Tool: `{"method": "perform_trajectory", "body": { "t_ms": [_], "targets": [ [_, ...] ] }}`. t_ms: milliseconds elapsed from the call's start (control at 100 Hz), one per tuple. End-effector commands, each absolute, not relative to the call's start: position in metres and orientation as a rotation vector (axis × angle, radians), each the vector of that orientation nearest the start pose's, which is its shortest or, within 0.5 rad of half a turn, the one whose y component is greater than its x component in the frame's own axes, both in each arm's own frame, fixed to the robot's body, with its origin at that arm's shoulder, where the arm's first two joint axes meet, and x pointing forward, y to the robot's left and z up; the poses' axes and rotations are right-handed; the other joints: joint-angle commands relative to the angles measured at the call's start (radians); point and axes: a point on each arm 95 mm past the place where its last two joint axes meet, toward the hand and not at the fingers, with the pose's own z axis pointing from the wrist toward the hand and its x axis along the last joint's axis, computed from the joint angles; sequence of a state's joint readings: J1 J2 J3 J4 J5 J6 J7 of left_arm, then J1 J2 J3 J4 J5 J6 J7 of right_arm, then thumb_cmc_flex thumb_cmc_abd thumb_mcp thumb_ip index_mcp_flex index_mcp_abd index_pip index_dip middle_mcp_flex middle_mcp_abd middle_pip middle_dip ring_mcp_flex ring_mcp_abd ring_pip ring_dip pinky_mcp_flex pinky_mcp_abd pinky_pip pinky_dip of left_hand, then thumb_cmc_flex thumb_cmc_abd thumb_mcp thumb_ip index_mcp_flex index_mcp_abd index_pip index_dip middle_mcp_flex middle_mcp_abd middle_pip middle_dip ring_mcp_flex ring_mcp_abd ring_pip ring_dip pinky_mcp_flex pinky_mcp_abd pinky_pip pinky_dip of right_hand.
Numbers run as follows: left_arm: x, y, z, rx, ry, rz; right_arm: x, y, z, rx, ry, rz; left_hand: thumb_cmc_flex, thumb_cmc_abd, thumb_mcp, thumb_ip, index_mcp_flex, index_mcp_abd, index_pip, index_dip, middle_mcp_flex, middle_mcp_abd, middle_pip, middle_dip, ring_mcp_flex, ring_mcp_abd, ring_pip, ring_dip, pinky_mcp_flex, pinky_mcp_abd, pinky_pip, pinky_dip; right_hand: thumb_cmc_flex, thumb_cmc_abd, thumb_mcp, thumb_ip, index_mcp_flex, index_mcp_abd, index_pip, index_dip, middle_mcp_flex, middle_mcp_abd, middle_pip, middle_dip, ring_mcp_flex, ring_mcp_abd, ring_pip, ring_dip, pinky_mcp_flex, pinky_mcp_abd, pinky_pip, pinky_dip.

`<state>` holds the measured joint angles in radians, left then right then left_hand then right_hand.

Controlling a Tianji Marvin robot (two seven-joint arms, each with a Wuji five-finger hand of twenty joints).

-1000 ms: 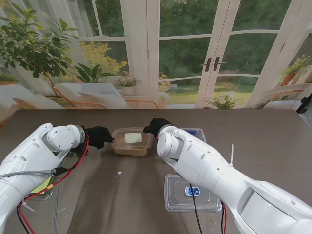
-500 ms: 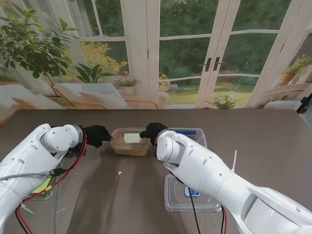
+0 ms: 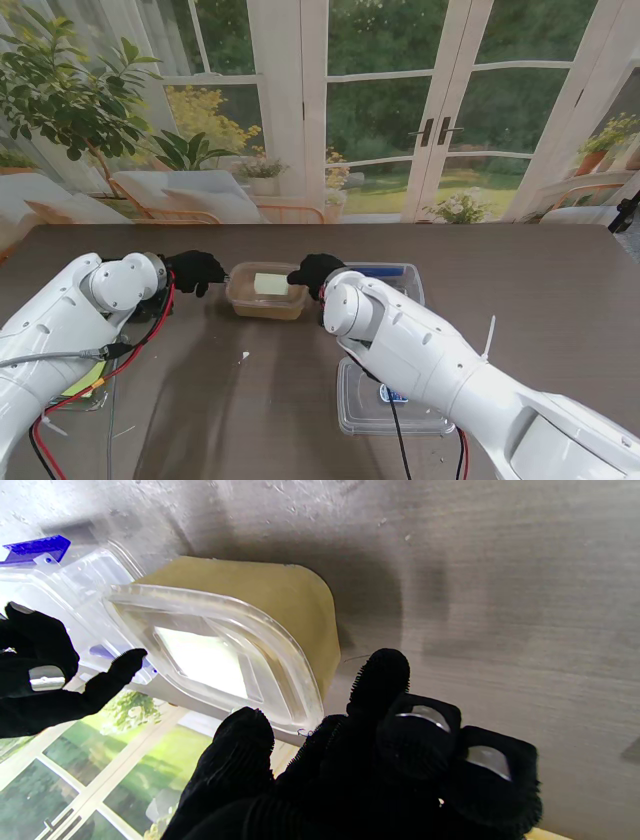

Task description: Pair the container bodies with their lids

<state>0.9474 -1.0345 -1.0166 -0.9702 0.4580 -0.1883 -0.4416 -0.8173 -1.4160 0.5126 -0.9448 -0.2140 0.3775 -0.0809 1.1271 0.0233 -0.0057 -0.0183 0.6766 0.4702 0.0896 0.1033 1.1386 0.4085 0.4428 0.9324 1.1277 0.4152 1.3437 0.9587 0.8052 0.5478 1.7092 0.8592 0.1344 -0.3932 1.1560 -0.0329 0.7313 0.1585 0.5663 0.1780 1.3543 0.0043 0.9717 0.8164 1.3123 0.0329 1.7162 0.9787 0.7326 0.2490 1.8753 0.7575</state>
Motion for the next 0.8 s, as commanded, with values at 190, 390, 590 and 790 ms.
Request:
{"method": "perform_trajectory", "body": {
  "t_ms": [190,390,590,790],
  "targets": [
    [0.551,0.083,-0.301,-1.72,1.734,-1.413,0.525,0.172,-0.325,-2.341,-1.905,-1.892,-0.016,0.048,-0.002,0.013,-0.003,-0.026,0.003,0.002,-0.033,0.055,-0.038,-0.047,-0.003,0.028,-0.018,-0.003,0.004,-0.034,0.046,0.028,-0.026,0.014,-0.045,-0.003,0.001,-0.007,0.004,-0.003,0.094,0.091,-0.005,-0.013,0.0,-0.04,0.032,-0.011,0.45,0.026,0.151,-0.021],
    [0.553,0.077,-0.301,-1.741,1.747,-1.44,0.523,0.171,-0.325,-2.333,-1.91,-1.889,-0.013,0.048,-0.003,0.013,0.006,-0.02,0.01,0.006,-0.023,0.067,-0.026,-0.049,0.057,-0.008,0.07,-0.007,0.125,-0.083,0.182,-0.015,-0.026,0.014,-0.043,-0.003,0.002,-0.006,0.004,-0.002,0.094,0.091,-0.006,-0.014,0.0,-0.04,0.032,-0.011,0.45,0.03,0.15,-0.021],
    [0.555,0.071,-0.301,-1.751,1.78,-1.441,0.52,0.172,-0.325,-2.329,-1.901,-1.886,-0.012,0.05,-0.002,0.013,0.012,-0.019,0.013,0.007,-0.009,0.066,0.004,-0.024,0.072,-0.022,0.089,-0.01,0.148,-0.094,0.205,-0.034,-0.026,0.014,-0.043,-0.003,-0.001,-0.007,0.004,-0.002,0.094,0.092,-0.006,-0.014,0.0,-0.038,0.031,-0.012,0.45,0.031,0.15,-0.02],
    [0.557,0.071,-0.306,-1.763,1.799,-1.414,0.518,0.171,-0.325,-2.327,-1.902,-1.879,-0.013,0.051,-0.003,0.013,0.014,-0.014,0.015,0.008,-0.007,0.066,0.022,-0.001,0.063,-0.013,0.082,-0.014,0.131,-0.09,0.198,-0.048,-0.026,0.013,-0.042,-0.003,-0.002,-0.006,0.005,-0.001,0.094,0.093,-0.008,-0.014,0.0,-0.035,0.031,-0.013,0.45,0.031,0.15,-0.02]
  ]
}}
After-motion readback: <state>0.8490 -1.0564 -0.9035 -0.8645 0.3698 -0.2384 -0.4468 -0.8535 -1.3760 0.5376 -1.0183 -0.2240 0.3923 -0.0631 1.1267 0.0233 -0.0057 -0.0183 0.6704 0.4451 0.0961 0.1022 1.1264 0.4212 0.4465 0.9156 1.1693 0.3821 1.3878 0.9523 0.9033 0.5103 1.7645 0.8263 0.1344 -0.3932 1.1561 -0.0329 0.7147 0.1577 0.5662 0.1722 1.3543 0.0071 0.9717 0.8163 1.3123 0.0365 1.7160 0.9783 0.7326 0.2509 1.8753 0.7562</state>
